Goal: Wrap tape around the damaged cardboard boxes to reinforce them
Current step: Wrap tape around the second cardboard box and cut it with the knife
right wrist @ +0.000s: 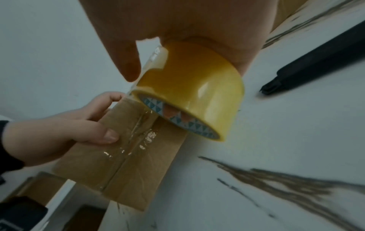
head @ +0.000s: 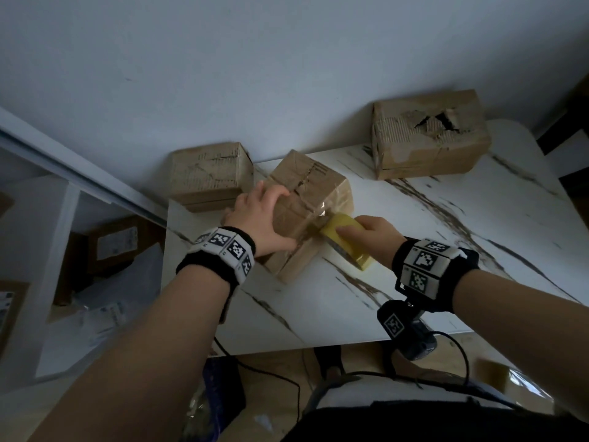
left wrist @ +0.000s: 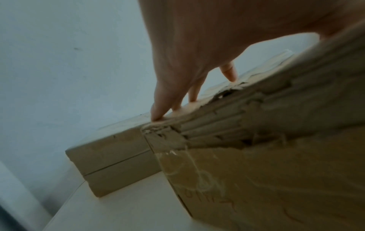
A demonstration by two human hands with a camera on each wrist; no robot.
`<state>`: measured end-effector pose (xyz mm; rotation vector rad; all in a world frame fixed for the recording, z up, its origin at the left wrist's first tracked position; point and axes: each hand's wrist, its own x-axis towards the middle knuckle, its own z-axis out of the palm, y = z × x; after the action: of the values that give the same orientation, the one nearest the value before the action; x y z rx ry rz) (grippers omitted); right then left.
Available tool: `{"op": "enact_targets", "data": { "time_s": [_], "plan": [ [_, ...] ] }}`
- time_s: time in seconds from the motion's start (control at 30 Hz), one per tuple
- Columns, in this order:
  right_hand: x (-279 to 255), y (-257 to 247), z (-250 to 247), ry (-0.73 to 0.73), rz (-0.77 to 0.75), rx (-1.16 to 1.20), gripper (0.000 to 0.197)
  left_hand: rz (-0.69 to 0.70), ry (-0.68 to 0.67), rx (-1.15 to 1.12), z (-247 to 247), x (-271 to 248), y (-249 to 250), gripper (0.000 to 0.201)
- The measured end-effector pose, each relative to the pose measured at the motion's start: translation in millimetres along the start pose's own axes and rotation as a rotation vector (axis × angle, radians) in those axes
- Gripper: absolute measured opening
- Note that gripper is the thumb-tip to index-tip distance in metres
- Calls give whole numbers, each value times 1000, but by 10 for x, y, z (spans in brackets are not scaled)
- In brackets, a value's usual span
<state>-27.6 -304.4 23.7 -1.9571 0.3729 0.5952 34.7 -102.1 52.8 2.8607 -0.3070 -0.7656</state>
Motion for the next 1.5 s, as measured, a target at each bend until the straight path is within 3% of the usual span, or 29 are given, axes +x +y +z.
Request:
{"op": "enact_targets", "data": {
  "time_s": [0.07, 0.37, 0.67, 0.87, 0.93, 1.0, 1.13, 1.3, 1.5],
  "plan": [
    [-21, -16, -41, 33, -35, 60, 23, -5, 14, -94, -46, 31, -62, 89],
    [9, -305, -36, 180, -134, -102, 43, 1, -20, -256, -259, 93, -229, 77],
    [-14, -683, 6, 311, -308, 6, 20, 5, 11, -407, -296, 104, -333, 55],
    [-7, -858, -173, 426, -374, -122, 42, -13, -48, -563, -251, 200, -261, 40],
    [-6, -878, -197, 420, -369, -127, 45, -37, -36, -473, -267, 206, -236, 41],
    [-18, -902, -173, 397, -371, -121, 45, -52, 80, -299, -264, 184, -195, 47],
    [-33, -958, -106, 341, -341, -119, 52, 110, 353, 35, -96, 90, -67, 64],
    [-6, -917, -69, 252, -414, -231, 82, 71, 292, 329, 81, 111, -92, 75],
    [-95, -938, -90, 309, -455, -488, 62, 42, 217, 233, 32, 198, -148, 73]
  ]
}}
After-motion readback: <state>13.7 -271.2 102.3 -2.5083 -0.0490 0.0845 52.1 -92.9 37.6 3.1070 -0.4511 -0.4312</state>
